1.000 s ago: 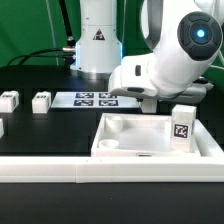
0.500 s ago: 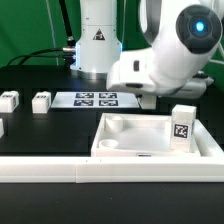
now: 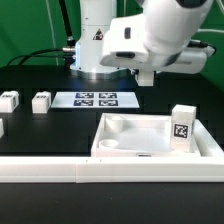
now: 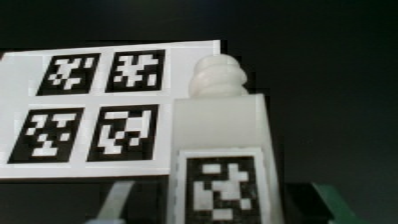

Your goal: Assemble square table

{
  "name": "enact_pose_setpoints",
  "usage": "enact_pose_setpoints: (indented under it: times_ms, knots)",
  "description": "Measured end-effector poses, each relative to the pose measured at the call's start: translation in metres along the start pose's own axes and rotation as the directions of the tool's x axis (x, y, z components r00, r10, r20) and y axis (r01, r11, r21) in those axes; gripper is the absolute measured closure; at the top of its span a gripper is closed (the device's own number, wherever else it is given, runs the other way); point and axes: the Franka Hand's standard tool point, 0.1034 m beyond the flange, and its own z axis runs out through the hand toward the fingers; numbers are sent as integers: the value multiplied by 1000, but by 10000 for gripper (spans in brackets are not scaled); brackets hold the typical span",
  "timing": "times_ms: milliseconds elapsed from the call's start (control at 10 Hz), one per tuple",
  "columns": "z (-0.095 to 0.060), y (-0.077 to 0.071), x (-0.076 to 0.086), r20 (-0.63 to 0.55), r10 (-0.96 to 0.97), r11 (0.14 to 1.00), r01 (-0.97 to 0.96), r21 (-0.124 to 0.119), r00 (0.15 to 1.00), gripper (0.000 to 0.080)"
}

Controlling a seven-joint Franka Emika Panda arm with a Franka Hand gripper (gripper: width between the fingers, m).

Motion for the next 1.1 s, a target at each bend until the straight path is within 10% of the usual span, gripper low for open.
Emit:
enact_pose_setpoints:
  times_ms: [1100]
  knots:
    - [-69,1,26,-669,-6,995,69,68,743,509]
